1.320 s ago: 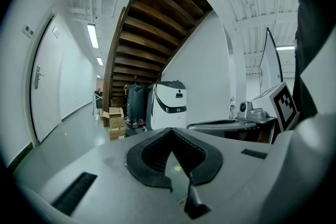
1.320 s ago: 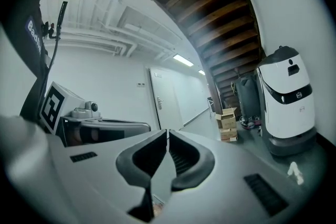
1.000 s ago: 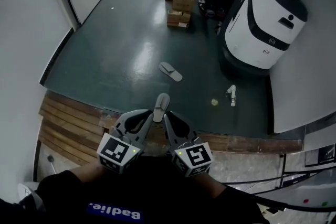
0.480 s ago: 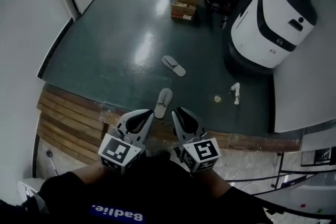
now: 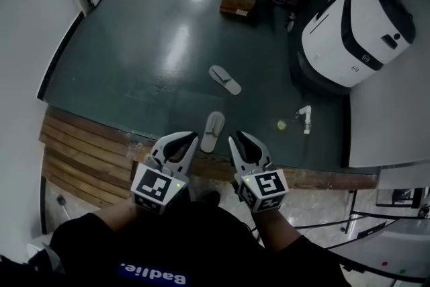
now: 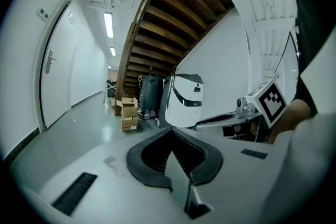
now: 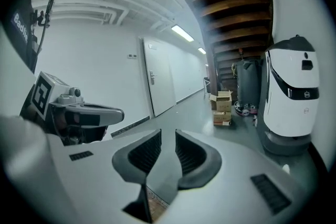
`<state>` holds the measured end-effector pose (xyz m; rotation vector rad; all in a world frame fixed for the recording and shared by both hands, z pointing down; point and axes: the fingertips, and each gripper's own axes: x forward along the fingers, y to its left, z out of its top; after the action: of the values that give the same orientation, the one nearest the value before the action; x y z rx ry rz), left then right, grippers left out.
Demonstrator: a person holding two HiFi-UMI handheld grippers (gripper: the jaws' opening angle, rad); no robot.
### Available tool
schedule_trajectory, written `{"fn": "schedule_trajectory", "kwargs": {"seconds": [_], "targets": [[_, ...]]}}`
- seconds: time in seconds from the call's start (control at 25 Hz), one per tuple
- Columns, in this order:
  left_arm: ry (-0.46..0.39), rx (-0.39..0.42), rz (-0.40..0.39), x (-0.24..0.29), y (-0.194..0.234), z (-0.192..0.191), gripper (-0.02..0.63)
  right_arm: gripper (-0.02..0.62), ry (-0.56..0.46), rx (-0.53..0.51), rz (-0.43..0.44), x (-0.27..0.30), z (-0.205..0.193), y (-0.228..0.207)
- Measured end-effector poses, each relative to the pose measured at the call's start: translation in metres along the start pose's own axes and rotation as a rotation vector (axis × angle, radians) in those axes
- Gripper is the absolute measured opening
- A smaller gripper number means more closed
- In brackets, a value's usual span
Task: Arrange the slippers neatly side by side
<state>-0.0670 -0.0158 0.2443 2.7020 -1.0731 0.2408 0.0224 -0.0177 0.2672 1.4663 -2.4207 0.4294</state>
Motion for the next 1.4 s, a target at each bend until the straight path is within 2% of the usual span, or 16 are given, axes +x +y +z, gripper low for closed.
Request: {"fn": "schedule_trajectory", "kwargs": {"seconds": [0.28, 0.36, 0.56, 0.68, 0.96, 1.32, 1.4], "targets": [[0.002, 0.024, -0.003, 0.034, 0.087, -0.005, 0.0, 0.06, 0.064, -0.051, -0.076, 0.078, 0.009, -0.02], [0.011, 0.037, -0.006, 0.046, 0.107, -0.011, 0.0, 0.095, 0.086, -0.069, -0.102, 0.101, 0.006, -0.031], [0.019, 0.057, 0.013, 0.081, 0.141, -0.021, 0.0, 0.095, 0.161, -0.155, -0.099, 0.152, -0.011, -0.059], [0.039, 0.059, 0.027, 0.1, 0.15, -0.029, 0.0, 0.095, 0.225, -0.22, -0.085, 0.178, -0.034, -0.086], [0.013, 0.015, 0.094, 0.135, 0.157, -0.044, 0.0, 0.095, 0.314, -0.31, -0.039, 0.246, -0.107, -0.168], [0.02, -0.004, 0.133, 0.156, 0.159, -0.075, 0.0, 0.097, 0.459, -0.437, -0.011, 0.324, -0.193, -0.262], [0.027, -0.001, 0.146, 0.162, 0.168, -0.086, 0.0, 0.134, 0.49, -0.466, -0.002, 0.346, -0.214, -0.275]]}}
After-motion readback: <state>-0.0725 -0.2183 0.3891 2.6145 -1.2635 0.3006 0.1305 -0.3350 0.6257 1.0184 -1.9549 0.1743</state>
